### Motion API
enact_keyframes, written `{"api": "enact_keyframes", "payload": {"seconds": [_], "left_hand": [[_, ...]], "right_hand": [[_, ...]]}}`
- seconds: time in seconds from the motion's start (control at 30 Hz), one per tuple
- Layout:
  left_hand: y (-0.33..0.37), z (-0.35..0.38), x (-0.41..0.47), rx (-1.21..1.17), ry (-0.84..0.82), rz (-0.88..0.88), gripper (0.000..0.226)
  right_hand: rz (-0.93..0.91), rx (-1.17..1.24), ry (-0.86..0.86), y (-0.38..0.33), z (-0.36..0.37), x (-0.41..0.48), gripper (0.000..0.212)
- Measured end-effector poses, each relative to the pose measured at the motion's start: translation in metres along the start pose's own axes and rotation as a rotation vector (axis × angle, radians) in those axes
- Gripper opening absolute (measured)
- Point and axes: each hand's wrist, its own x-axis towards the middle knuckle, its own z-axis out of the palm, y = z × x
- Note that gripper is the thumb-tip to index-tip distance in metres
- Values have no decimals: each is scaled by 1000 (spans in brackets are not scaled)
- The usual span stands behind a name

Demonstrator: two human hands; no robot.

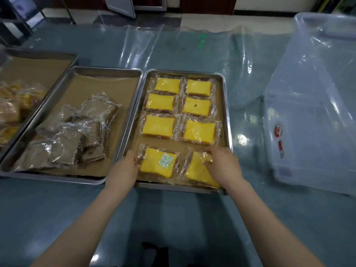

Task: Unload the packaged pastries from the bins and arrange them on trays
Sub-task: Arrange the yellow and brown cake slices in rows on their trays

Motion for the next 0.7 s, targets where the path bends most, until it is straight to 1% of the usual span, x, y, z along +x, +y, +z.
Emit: {"api": "enact_keyframes", "payload": {"seconds": [0.03, 0.07, 0.1, 0.13, 0.17, 0.23, 0.3, 0.43, 0.5, 0.6, 0.67, 0.7], "left_hand": [[-1, 1, -3, 31, 58, 31, 18], [1, 3, -6, 56, 112, 77, 28], [4, 5, -8, 76, 160, 125, 39], [7, 7, -9, 97, 184, 173, 49], [12, 8, -9, 113, 165, 216, 56], [21, 10, -5, 84, 59, 303, 59], [27, 14, 3, 65, -40, 388, 59], [26, 17, 17, 165, -167, 399, 68], [23, 17, 23, 214, -192, 414, 72], [23, 8, 30, 236, -196, 413, 78], [26, -2, 32, 240, -158, 412, 80], [28, -7, 33, 230, -98, 422, 76]], "right_hand": [[-22, -110, 93, -4, 3, 2, 45], [-37, -167, 157, -8, 5, 4, 47], [-47, -179, 178, -14, 8, 5, 49], [-51, -168, 163, -19, 11, 5, 52], [-50, -152, 126, -21, 15, 3, 58], [-41, -135, 18, -20, 25, -4, 68], [-41, -139, -70, -13, 34, -12, 72], [-82, -59, -181, -4, 38, -15, 69], [-104, -15, -219, -2, 38, -16, 70], [-105, 45, -187, 0, 36, -18, 73], [-79, 129, -85, -1, 35, -21, 74], [-43, 210, -22, -1, 34, -23, 73]]}}
